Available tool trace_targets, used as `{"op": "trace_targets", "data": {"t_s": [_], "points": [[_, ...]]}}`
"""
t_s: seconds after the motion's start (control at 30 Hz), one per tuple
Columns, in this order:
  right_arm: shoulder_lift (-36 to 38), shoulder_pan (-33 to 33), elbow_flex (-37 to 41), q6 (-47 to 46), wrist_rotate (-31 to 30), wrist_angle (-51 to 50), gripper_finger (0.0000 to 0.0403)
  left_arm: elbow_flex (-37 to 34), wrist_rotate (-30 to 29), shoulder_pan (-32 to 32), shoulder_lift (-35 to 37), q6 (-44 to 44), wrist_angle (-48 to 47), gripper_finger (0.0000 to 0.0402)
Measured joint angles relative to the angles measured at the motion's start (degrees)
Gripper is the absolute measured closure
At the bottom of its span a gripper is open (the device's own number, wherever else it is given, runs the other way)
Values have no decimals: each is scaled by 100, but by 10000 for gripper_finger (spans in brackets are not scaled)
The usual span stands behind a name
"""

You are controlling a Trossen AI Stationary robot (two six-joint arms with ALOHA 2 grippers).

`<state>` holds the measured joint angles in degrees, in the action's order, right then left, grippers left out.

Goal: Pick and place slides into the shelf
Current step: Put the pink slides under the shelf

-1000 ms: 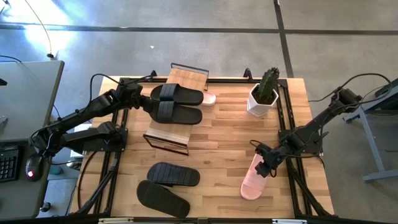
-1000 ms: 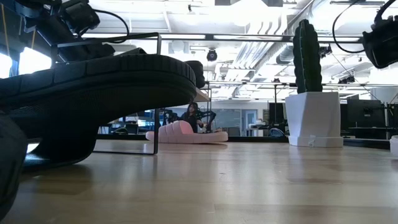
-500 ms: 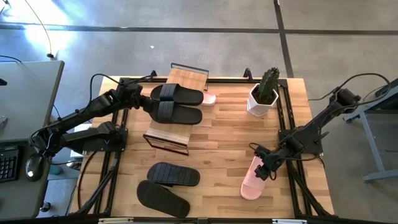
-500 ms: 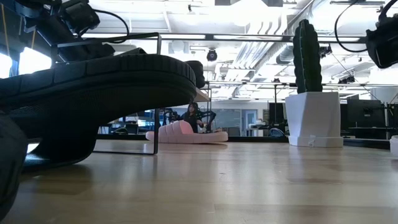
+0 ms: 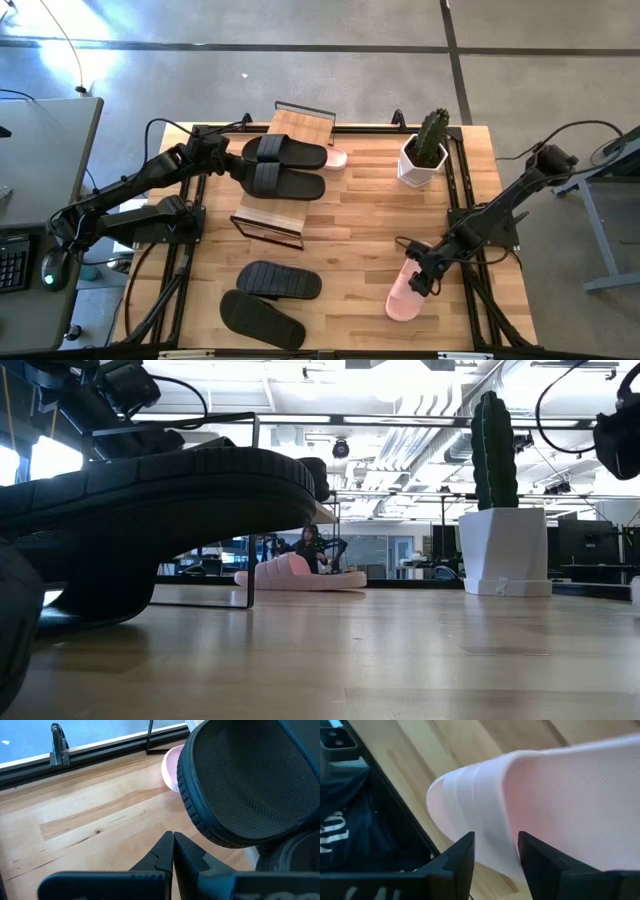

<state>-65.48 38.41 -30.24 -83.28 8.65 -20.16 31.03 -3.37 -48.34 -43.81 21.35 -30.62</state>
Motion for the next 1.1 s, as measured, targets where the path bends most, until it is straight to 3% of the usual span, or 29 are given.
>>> {"op": "trace_targets", "data": {"t_s": [0.13,0.4,0.77,1.1], "points": [[-102,0,0,221,65,161,289,0,1,-2,0,-1,-6,401],[-91,0,0,451,36,267,395,0,3,0,1,-3,-85,401],[212,-167,-16,1003,-873,1002,401,0,1,-1,1,-5,-82,401],[914,-420,-1020,1883,-2483,209,402,0,-1,-2,2,-6,-82,401]]}}
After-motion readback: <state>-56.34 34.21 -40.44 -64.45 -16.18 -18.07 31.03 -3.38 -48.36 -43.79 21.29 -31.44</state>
